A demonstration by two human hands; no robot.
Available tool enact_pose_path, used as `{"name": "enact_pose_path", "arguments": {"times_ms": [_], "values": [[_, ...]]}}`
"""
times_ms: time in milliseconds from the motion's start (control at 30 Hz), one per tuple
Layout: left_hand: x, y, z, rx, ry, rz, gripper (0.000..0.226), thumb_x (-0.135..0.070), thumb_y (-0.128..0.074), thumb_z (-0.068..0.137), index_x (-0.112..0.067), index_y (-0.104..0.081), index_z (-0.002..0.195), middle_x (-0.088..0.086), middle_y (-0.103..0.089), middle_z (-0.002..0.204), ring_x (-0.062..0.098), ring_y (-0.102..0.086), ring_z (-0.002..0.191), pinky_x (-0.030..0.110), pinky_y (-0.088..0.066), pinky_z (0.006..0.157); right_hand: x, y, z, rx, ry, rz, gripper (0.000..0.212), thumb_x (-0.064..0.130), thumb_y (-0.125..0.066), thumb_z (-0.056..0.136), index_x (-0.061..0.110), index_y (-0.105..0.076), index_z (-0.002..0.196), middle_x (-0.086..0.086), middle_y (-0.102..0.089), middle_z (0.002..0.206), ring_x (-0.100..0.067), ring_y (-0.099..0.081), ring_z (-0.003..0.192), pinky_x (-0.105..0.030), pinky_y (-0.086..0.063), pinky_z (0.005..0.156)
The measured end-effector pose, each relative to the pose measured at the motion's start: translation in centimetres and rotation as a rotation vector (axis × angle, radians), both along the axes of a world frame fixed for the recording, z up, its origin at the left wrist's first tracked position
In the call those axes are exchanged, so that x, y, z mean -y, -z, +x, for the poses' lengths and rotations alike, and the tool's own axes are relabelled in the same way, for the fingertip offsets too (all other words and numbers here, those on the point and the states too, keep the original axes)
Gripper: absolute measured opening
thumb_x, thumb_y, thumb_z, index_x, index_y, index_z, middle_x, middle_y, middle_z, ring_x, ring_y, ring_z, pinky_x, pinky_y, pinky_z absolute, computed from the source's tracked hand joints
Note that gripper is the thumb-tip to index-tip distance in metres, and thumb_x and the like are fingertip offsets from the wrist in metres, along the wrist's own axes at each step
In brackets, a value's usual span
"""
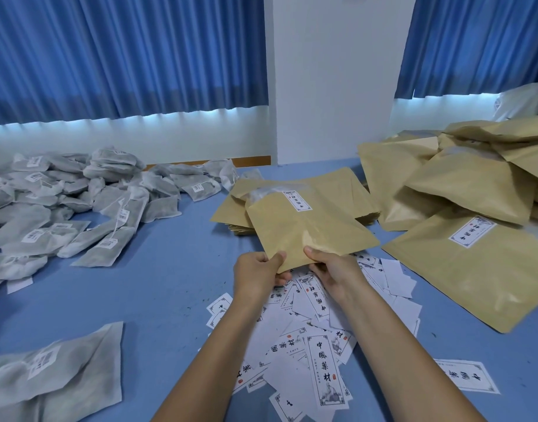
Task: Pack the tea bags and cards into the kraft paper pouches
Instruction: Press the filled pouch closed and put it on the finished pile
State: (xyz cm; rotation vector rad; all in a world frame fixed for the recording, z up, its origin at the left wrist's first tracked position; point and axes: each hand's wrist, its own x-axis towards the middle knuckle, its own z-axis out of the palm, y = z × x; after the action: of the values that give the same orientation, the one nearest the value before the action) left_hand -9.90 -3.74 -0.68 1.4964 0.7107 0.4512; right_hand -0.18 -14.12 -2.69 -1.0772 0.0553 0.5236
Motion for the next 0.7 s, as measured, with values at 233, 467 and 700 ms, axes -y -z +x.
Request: {"name": "enact_pose_path", "arguments": {"times_ms": [233, 467, 700], "values": [[-0.27, 0.02, -0.04, 0.008, -0.006, 0.002, 0.022, -0.021, -0.065, 0.090, 0.000, -0.067, 0.083, 0.005, -0.066, 0.051, 0.007, -0.056, 0.038, 0.014, -0.046, 0.042, 0.33, -0.20, 0.37, -0.010, -0.009, 0.056, 0.020, -0.006, -0.070, 0.079, 0.003, -0.062, 0.095, -0.007, -0.068, 0.089, -0.016, -0.065, 0.080, -0.019, -0.053, 0.054], [-0.11, -0.15, -0.11, 0.028, 0.000, -0.034, 0.020, -0.018, -0.065, 0.089, 0.001, -0.065, 0.083, 0.004, -0.065, 0.049, 0.007, -0.057, 0.037, 0.014, -0.046, 0.042, 0.46, -0.18, 0.81, -0.020, 0.010, 0.035, 0.019, -0.008, -0.070, 0.078, 0.004, -0.062, 0.090, -0.007, -0.067, 0.087, -0.016, -0.063, 0.077, -0.018, -0.052, 0.054], [-0.31, -0.31, -0.35, 0.026, -0.005, -0.043, 0.021, -0.017, -0.065, 0.090, 0.003, -0.066, 0.085, 0.005, -0.065, 0.049, 0.007, -0.056, 0.037, 0.014, -0.047, 0.043, 0.69, -0.13, 0.98, -0.031, 0.099, 0.035, 0.017, -0.010, -0.070, 0.076, 0.001, -0.061, 0.083, -0.008, -0.065, 0.079, -0.016, -0.060, 0.065, -0.016, -0.047, 0.044]]}}
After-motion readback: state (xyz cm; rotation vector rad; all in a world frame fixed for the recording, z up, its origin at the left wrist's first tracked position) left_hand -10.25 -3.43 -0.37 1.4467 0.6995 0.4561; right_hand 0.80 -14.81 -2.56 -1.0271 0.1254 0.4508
